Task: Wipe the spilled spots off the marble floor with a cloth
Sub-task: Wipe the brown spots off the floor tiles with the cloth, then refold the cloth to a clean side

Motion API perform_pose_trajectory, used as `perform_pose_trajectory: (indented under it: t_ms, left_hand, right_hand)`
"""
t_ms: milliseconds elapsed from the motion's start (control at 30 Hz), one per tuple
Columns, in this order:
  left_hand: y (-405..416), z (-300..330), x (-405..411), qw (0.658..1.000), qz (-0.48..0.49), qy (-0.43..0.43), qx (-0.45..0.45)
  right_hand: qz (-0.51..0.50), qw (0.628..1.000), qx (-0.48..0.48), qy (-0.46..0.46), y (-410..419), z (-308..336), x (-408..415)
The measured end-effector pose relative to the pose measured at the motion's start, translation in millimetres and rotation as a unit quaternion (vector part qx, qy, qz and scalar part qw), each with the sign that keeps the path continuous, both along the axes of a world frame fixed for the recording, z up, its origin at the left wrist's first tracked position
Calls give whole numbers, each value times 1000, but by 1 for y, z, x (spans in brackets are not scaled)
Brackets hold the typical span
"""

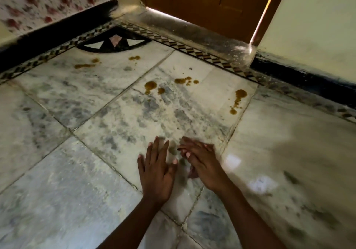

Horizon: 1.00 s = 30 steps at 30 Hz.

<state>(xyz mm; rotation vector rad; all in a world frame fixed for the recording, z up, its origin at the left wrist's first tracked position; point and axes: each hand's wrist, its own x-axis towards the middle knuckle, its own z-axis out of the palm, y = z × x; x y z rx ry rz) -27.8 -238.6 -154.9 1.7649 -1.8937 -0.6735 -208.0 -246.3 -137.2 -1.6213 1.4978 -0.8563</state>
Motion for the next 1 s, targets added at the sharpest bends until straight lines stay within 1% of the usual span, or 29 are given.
perform_pose_trajectory:
  t_ms: [33, 67, 100, 133, 200, 233, 267, 367, 500, 533, 567, 633, 667, 733, 767, 800, 867, 933, 1000]
  left_hand:
    - [0, 8, 1, 998, -10, 57, 30]
    - [-1, 14, 5, 991, -4, 124, 53]
    - [-2, 22, 10, 980, 15, 188, 66]
    - [0, 32, 13, 967, 27, 244, 67]
    - [6, 53, 15, 943, 20, 323, 76]
    - [10, 63, 13, 934, 2, 345, 89]
    - [15, 72, 8, 930, -20, 354, 99]
    - [27, 86, -9, 942, -53, 323, 71]
    - [27, 96, -25, 953, -4, 303, 21]
    - [25, 101, -26, 947, 10, 319, 29]
    - [22, 108, -28, 936, 25, 348, 53]
    - [17, 124, -31, 897, 57, 423, 118]
    - [16, 133, -31, 875, 73, 454, 149]
    - [13, 144, -30, 840, 101, 494, 200]
    - [12, 147, -28, 828, 105, 506, 219]
    - [11, 150, -26, 819, 102, 514, 233]
    - [8, 153, -22, 812, 86, 523, 246]
    - [5, 156, -20, 808, 73, 531, 246]
    - [1, 156, -18, 804, 62, 537, 247]
  right_hand:
    - [-56, 985, 72, -144, 7, 14, 4]
    - [-113, 948, 129, -267, 10, 27, 8]
    - [-162, 906, 158, -357, 11, 34, 8]
    - [-203, 867, 172, -422, 15, 42, 7]
    - [-257, 796, 204, -508, 22, 60, 5]
    - [-263, 779, 218, -525, 25, 67, 4]
    - [-268, 768, 221, -538, 28, 74, 3]
    - [-252, 752, 222, -567, 29, 83, -1]
    - [-222, 780, 186, -555, 23, 90, -1]
    - [-208, 787, 185, -551, 23, 93, 1]
    - [-183, 803, 182, -537, 24, 95, 3]
    - [-127, 846, 158, -493, 26, 96, 7]
    - [-107, 861, 147, -475, 27, 97, 8]
    - [-85, 895, 128, -419, 28, 99, 10]
    - [-75, 914, 110, -382, 28, 99, 11]
    - [-67, 929, 97, -350, 29, 100, 10]
    - [-50, 944, 86, -316, 30, 104, 9]
    - [-40, 951, 79, -296, 30, 109, 9]
    - [-40, 952, 75, -294, 30, 110, 6]
